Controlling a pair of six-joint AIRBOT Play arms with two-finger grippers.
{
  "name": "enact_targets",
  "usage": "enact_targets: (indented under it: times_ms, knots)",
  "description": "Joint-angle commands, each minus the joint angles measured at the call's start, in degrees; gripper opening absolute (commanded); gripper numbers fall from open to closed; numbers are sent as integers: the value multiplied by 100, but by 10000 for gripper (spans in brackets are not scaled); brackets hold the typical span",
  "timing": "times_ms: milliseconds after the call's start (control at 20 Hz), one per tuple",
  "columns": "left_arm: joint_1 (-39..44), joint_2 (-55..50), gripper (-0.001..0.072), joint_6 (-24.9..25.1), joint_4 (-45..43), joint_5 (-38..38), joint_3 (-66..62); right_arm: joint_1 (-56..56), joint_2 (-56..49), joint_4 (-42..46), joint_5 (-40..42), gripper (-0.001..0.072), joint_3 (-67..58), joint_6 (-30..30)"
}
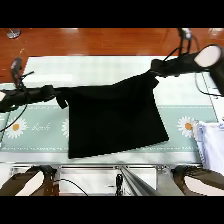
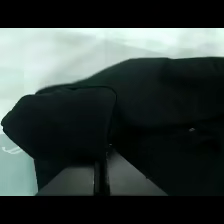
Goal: Fold the shirts.
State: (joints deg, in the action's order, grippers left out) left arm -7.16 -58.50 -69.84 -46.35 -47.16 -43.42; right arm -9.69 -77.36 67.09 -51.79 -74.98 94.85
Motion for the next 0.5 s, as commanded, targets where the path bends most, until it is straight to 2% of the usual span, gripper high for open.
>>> enact_targets:
  times_ms: [0,50,100,300,400,450]
  knots:
    - [70,-682,147,15,26,260,48,31,-640,-409,424,441,28,63]
    - [50,-706,491,15,-39,254,22,111,-643,-409,282,628,22,-7]
    - [-22,-697,699,11,-190,199,-70,286,-619,-365,-118,625,-55,-142]
    - [-1032,-695,703,-197,-968,-850,-940,1617,-151,579,-2509,624,-334,-772]
    - [-1659,-702,702,-529,-949,-1058,-933,2426,378,992,-2870,623,236,-719]
    - [-1858,-708,702,-699,-885,-1167,-774,2796,726,820,-2682,623,778,-651]
